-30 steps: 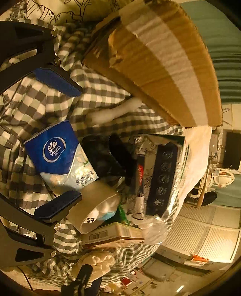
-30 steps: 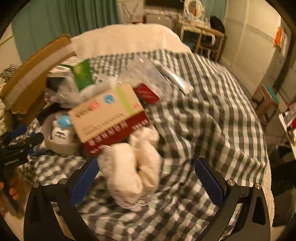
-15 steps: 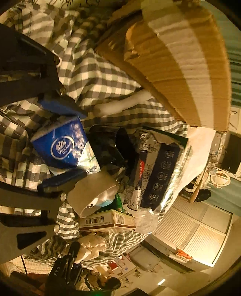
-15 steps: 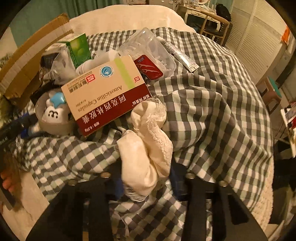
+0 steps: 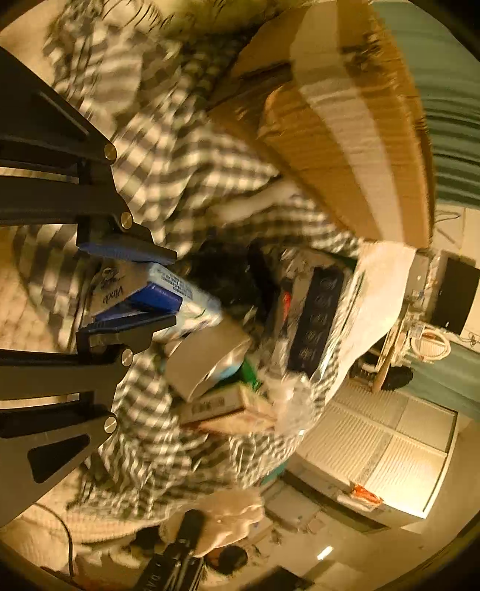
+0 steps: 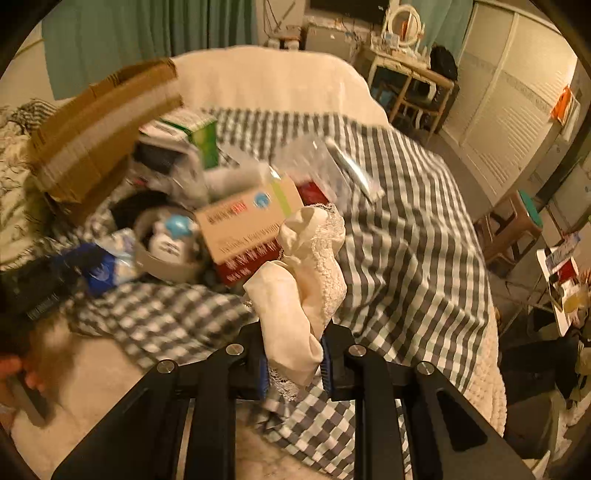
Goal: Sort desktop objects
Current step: 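Close the left gripper on the blue-white tissue pack while the right grips the lace cloth, then carry tissue pack and lace cloth to the cardboard box and release both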
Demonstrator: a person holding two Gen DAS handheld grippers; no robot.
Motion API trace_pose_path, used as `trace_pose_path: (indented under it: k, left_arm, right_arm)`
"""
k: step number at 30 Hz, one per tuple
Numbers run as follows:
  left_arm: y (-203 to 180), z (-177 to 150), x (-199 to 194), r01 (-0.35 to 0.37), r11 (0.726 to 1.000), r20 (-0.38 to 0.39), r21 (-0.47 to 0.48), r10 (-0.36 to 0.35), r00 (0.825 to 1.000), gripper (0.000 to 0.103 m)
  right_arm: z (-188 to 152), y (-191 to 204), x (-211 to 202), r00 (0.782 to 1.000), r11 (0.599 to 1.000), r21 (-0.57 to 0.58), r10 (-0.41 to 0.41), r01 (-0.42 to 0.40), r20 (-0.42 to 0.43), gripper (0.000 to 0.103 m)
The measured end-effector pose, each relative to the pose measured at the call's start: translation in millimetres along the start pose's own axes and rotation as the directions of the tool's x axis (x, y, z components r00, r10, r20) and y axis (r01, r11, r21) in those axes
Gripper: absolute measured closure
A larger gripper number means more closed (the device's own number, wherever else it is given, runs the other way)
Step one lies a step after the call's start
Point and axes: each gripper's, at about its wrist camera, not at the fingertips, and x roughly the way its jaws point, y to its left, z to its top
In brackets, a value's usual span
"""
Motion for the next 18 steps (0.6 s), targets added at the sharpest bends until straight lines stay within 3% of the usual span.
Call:
trace_pose_path:
  k: [2, 5, 8, 13, 18]
  left_arm:
    - [0, -4, 8, 0.042, 0.999, -0.014, -0.020, -0.043, 0.999, 0.073]
    - [0, -7, 30, 0.041, 0.999, -0.031, -0.011, -0.041, 0.999, 0.072]
    - [-4, -4, 27, 0.050, 0.998, 0.033, 0.023, -0.051, 0.998, 0.083]
    - [-15, 0, -2, 0.021, 0.996, 0.147, 0.088, -0.033, 0.989, 0.084]
    - [-15, 20, -45, 0.016, 0.997, 0.274, 0.077, -0.036, 0.961, 0.084]
  right_arm:
    - [1, 2, -7, 1.000, 1.000, 0.003, 0.008, -0.008, 0.011, 0.083]
    - [1, 8, -11, 1.000, 1.000, 0.005, 0.011, -0.011, 0.014, 0.083]
    - [-1, 12, -11, 1.000, 1.000, 0.000, 0.009, -0.009, 0.010, 0.083]
    - [1, 14, -12, 0.999, 0.999, 0.004, 0.036, -0.036, 0.027, 0.083]
    - [18, 26, -35, 0.989, 0.993, -0.008, 0.117, -0.116, 0.088, 0.083]
